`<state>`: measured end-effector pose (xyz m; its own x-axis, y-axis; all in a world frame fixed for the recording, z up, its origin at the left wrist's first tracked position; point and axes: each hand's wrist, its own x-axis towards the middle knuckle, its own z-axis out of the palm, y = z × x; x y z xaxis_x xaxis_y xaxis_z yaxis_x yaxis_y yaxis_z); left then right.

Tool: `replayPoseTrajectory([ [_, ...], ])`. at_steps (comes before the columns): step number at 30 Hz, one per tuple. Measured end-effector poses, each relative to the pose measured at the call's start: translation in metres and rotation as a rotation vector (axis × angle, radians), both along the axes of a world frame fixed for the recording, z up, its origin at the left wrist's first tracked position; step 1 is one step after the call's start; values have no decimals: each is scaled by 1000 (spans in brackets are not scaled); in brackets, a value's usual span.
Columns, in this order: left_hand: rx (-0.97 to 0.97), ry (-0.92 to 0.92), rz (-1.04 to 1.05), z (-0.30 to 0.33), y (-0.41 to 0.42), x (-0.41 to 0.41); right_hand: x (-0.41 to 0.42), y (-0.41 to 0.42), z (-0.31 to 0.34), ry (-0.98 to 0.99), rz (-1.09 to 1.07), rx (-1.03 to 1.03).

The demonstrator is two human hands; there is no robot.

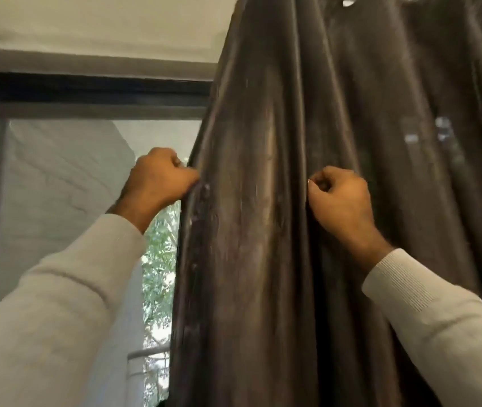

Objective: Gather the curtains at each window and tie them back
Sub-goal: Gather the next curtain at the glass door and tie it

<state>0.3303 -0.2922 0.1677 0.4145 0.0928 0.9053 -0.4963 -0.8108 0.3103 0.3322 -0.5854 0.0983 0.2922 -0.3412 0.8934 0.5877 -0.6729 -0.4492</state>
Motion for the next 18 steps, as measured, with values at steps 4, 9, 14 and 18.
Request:
replayPoseTrajectory([
  [4, 8, -156, -93, 43, -30, 5, -2, 21, 43, -174, 5, 35],
  [9, 73, -305, -53, 93, -70, 4, -13, 25, 92, -308, 70, 64],
  [14, 118, -483, 149, 118, -74, -6, -16, 13, 147, -234, -107, -86],
  [18, -240, -339, 196, 137, -32, -15, -9, 0, 184, -183, -187, -102],
])
